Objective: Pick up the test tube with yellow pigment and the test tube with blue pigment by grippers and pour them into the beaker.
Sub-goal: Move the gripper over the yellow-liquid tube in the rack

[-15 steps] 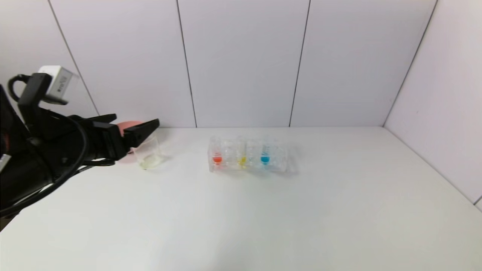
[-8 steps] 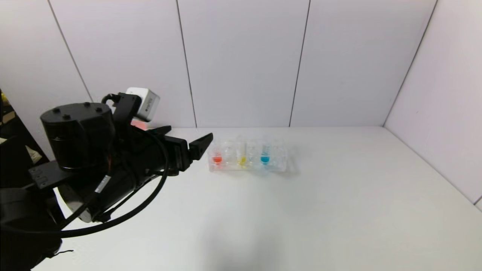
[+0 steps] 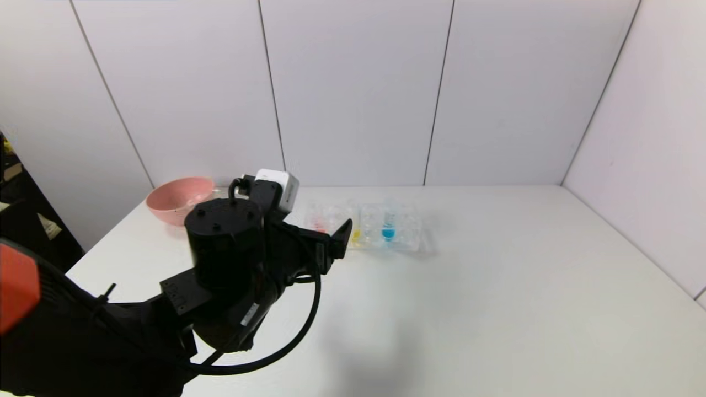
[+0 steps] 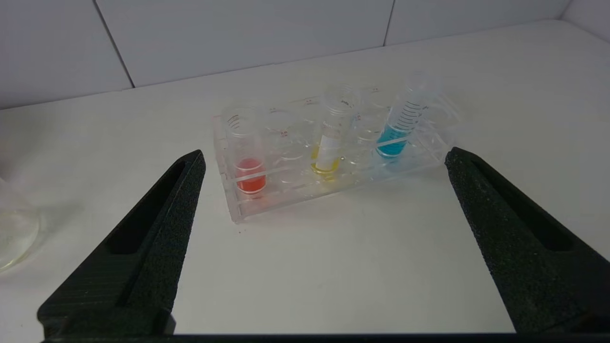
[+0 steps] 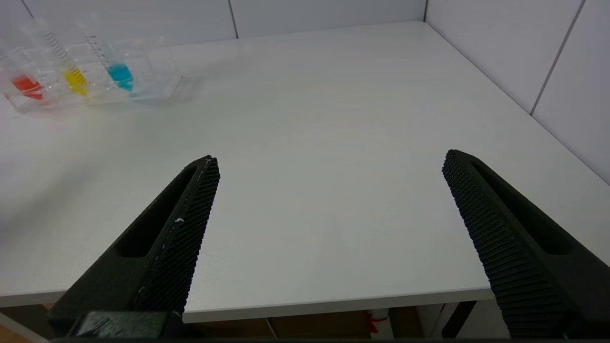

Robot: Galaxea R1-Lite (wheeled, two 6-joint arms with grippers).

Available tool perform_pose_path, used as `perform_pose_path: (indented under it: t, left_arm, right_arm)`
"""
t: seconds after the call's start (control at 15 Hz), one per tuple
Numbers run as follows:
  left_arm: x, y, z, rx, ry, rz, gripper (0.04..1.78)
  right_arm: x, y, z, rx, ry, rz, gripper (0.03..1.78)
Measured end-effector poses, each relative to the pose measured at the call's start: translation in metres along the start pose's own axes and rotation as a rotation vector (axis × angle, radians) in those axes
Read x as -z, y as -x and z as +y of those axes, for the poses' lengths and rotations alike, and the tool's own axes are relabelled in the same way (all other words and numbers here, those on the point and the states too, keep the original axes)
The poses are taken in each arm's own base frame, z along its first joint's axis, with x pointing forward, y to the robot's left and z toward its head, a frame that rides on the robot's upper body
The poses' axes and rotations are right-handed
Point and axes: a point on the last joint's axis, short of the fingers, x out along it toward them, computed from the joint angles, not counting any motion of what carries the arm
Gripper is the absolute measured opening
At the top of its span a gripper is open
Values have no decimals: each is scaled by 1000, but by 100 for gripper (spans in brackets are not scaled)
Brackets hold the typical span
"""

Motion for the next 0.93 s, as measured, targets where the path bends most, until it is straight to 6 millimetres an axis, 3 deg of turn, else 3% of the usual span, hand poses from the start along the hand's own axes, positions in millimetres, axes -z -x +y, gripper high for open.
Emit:
perform_pose_path:
  t: [0.4,0.93]
  left_arm:
    - [29,-28,-23,-75,-9,-25,176]
    - [58,-67,-33,-143,-15,-3,176]
  right_arm:
    - [0,0,0,0,0,0,171]
    - [0,0,0,0,0,0,171]
